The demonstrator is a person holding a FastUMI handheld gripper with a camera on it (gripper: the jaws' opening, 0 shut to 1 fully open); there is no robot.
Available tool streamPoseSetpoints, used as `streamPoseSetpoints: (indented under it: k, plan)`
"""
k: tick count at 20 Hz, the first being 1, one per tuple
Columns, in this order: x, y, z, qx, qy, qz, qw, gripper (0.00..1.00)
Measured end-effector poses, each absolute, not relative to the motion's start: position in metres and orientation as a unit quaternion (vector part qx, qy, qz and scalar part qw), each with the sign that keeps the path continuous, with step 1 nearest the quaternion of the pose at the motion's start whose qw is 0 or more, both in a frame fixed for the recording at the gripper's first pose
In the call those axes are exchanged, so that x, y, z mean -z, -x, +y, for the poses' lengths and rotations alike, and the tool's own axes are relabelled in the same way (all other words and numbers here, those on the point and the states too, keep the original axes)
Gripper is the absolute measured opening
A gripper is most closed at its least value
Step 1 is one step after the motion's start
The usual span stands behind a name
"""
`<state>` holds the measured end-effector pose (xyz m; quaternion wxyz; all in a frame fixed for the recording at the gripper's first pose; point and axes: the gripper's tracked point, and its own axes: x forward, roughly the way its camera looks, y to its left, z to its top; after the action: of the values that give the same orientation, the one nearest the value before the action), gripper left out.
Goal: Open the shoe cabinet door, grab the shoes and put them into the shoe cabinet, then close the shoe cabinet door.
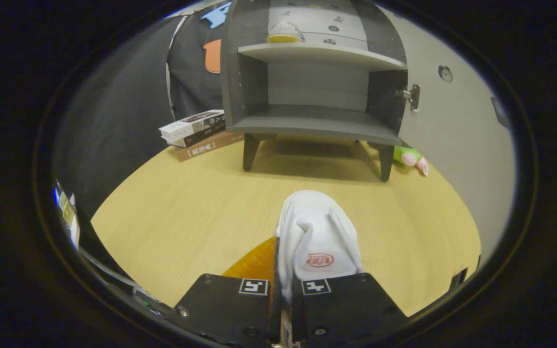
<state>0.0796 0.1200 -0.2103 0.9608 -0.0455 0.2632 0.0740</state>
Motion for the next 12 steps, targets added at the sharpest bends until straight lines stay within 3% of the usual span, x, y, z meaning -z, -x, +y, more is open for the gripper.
streamPoseSetpoints:
  k: [12]
  plan:
    - [0.012, -0.076, 0.088, -0.026, 0.044, 0.152, 0.987, 0.12]
